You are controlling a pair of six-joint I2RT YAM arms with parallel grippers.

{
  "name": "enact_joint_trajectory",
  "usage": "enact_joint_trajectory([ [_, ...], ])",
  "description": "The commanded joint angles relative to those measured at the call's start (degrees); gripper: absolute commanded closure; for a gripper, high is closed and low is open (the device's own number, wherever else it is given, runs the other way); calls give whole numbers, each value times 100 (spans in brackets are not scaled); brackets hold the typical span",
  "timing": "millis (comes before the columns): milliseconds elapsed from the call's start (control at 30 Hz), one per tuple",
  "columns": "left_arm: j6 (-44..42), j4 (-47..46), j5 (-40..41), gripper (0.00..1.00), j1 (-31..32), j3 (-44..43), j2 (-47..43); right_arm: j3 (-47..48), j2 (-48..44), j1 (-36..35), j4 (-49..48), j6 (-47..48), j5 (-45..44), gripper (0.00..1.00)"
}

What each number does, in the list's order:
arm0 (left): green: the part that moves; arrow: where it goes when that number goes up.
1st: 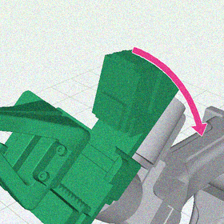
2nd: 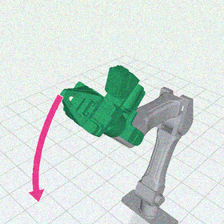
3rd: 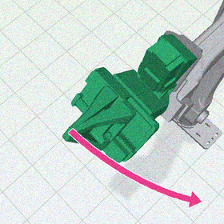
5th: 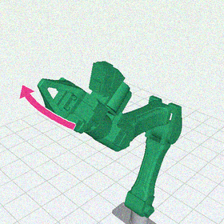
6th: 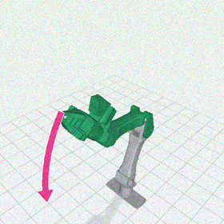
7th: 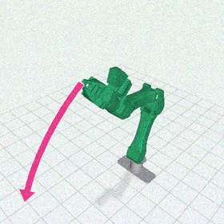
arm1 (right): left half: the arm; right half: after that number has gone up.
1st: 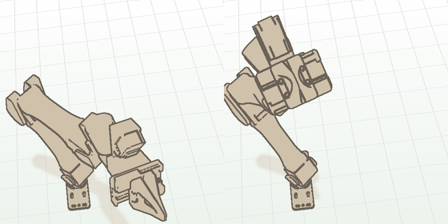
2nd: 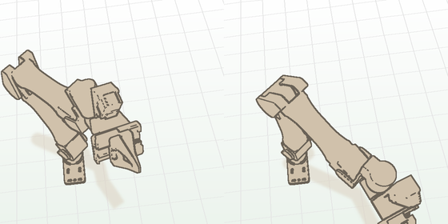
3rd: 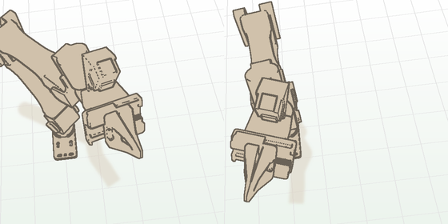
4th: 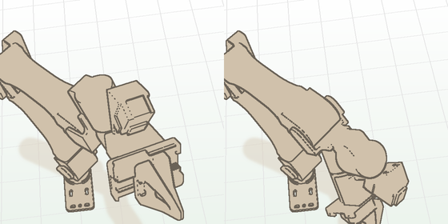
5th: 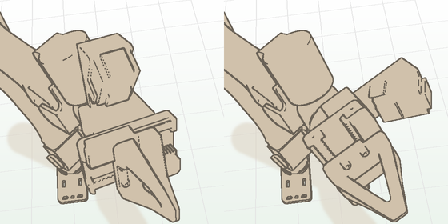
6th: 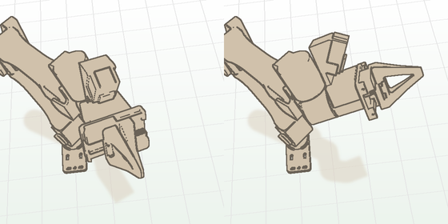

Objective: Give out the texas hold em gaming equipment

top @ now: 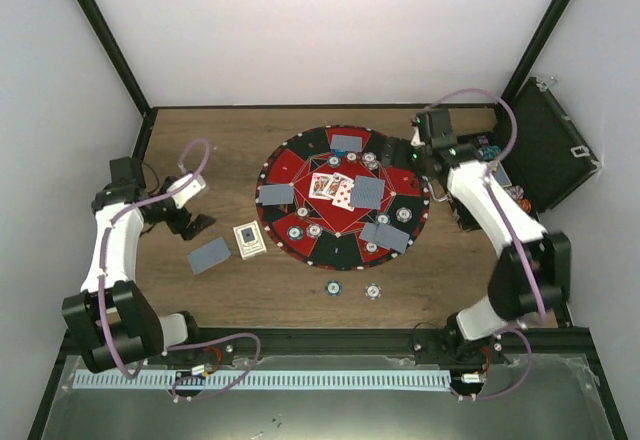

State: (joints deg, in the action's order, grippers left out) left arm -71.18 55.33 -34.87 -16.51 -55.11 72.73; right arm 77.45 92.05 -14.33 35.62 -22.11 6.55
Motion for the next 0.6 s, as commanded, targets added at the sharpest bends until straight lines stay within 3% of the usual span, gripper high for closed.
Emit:
enact_joint_trajectory([
  [0,3047,-1855,-996,0,2,-38,-302,-1419,-1364,-27,-1526,-287,-1434,0],
  [100,5366,-4112,-544,0,75,762,-618,-3243,-2439,-28,-3469,212,-1918,0],
  [167,6113,-5400,-73,0,150,1427,-728,-4254,-3022,-26,-4498,502,-2330,0],
  [233,6417,-6478,339,0,302,1984,-724,-4926,-3198,-4,-5047,494,-2838,0],
  [367,6305,-7780,1313,0,765,2781,-436,-5357,-2989,111,-5443,425,-3412,0],
  [567,6732,-9897,1615,0,949,3662,22,-6074,-2743,273,-6992,709,-3695,0],
])
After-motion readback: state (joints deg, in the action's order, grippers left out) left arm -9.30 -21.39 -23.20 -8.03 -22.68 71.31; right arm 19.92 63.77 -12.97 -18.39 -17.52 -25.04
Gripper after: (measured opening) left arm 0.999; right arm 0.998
